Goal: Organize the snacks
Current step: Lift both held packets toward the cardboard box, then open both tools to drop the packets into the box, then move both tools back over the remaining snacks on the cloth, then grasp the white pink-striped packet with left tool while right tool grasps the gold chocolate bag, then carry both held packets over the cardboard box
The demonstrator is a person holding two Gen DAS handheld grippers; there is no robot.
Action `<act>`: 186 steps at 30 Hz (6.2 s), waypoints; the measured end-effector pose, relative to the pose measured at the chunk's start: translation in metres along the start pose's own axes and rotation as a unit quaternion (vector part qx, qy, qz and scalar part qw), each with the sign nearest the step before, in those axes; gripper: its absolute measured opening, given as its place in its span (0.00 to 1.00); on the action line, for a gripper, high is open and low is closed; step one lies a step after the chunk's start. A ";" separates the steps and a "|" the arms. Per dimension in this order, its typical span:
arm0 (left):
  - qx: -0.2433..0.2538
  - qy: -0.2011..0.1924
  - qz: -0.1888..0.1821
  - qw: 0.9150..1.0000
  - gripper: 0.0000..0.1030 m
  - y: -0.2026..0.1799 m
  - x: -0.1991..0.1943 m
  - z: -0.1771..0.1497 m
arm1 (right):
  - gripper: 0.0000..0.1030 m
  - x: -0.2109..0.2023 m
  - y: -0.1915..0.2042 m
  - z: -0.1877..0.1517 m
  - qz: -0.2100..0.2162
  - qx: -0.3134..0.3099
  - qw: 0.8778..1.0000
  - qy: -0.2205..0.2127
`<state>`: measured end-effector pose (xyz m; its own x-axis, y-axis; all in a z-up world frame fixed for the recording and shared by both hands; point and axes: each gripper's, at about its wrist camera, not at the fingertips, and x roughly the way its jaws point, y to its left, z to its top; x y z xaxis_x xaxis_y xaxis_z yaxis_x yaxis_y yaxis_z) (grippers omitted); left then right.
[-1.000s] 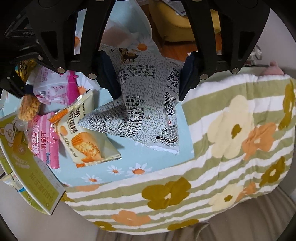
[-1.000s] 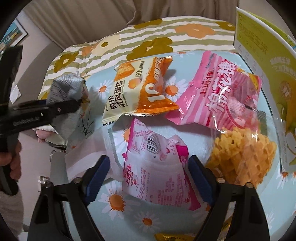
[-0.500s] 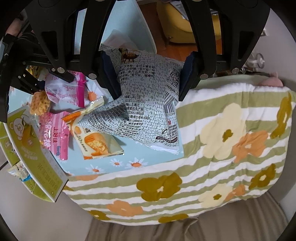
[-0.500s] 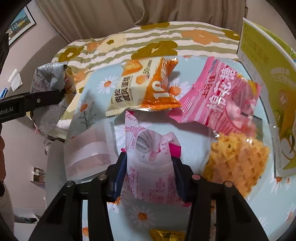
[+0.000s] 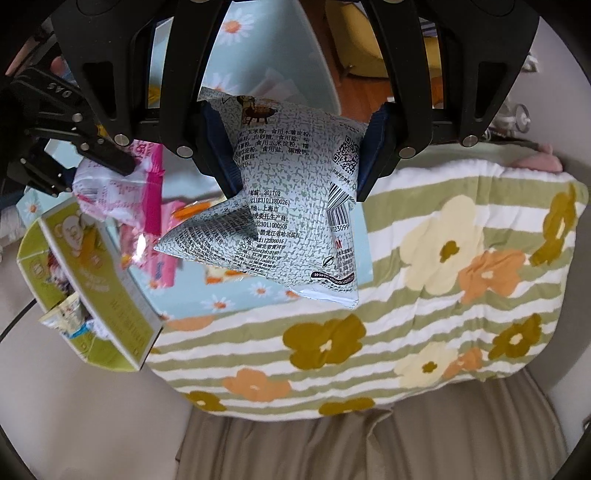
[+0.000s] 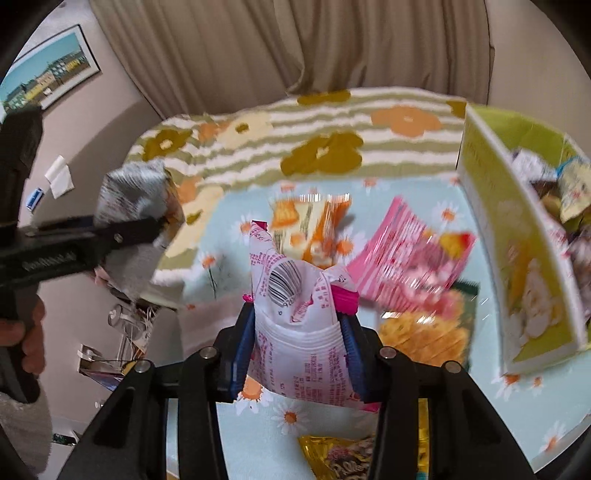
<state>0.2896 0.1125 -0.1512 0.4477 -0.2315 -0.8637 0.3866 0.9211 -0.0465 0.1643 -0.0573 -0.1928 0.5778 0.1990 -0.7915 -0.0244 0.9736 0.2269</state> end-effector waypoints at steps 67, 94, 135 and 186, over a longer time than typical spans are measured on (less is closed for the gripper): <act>-0.006 0.002 -0.030 1.000 0.98 -0.330 0.015 0.037 | 1.00 -0.137 -0.327 0.025 -0.001 0.033 0.998 -0.049; -0.120 -0.043 0.055 0.990 0.98 -0.175 -0.066 -0.050 | 1.00 -0.147 -0.169 0.021 0.081 -0.093 0.990 -0.070; 0.198 0.145 -0.068 0.967 0.77 -0.037 0.130 -0.085 | 1.00 0.018 -0.077 -0.115 -0.047 0.158 0.978 0.125; 0.130 0.042 -0.083 0.987 0.66 -0.060 0.028 -0.035 | 0.53 -0.035 -0.050 -0.049 -0.043 0.106 0.993 0.005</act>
<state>0.2505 0.0614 -0.1896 0.2961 -0.3364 -0.8940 0.6484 0.7580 -0.0704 0.1052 -0.1071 -0.2039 0.5621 0.1185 -0.8185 0.1982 0.9415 0.2725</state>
